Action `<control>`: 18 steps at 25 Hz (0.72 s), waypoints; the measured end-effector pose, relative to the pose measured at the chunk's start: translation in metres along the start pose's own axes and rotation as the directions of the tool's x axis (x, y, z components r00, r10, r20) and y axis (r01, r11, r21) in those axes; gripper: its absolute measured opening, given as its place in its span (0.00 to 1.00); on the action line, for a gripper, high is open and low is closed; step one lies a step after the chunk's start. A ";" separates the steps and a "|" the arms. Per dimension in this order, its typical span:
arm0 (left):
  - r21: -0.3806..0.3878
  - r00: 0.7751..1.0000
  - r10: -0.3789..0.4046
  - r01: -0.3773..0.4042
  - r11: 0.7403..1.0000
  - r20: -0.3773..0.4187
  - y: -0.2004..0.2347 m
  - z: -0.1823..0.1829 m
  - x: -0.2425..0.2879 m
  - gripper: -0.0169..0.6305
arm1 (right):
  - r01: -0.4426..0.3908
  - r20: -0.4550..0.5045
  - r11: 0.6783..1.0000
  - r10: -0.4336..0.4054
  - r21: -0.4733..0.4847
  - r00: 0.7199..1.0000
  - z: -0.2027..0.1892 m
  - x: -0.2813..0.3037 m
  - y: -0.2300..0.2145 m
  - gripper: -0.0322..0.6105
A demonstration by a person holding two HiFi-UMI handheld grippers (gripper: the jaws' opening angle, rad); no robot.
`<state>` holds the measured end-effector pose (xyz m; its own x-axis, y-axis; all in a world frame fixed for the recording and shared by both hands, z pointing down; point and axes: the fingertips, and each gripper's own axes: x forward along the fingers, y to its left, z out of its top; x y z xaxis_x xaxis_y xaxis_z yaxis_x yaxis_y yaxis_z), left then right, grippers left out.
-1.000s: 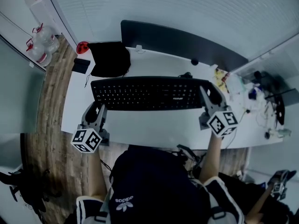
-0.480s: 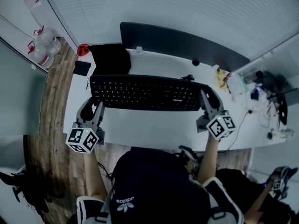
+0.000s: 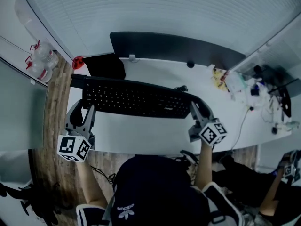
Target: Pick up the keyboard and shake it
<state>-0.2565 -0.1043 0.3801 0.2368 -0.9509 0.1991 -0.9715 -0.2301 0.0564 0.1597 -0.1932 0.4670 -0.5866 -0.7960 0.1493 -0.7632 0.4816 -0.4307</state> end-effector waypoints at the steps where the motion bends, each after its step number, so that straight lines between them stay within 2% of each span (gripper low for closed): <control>1: 0.006 1.000 -0.002 0.002 1.000 0.003 -0.002 0.003 0.000 0.33 | 0.005 0.002 1.000 -0.005 0.014 1.000 -0.002 -0.002 -0.001 0.33; 5: 0.034 0.999 -0.029 0.028 0.999 0.016 -0.009 0.015 0.000 0.33 | 0.009 -0.001 0.998 -0.009 0.060 1.000 -0.011 -0.006 -0.006 0.33; 18: 0.117 0.996 -0.074 0.067 0.991 0.055 -0.020 0.042 0.003 0.33 | 0.028 -0.008 0.998 -0.027 0.065 1.000 -0.016 -0.007 -0.012 0.33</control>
<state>-0.2367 -0.1117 0.3388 0.3068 -0.9413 0.1405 -0.9477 -0.3157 -0.0457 0.1688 -0.1874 0.4857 -0.5677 -0.8059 0.1682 -0.7601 0.4347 -0.4830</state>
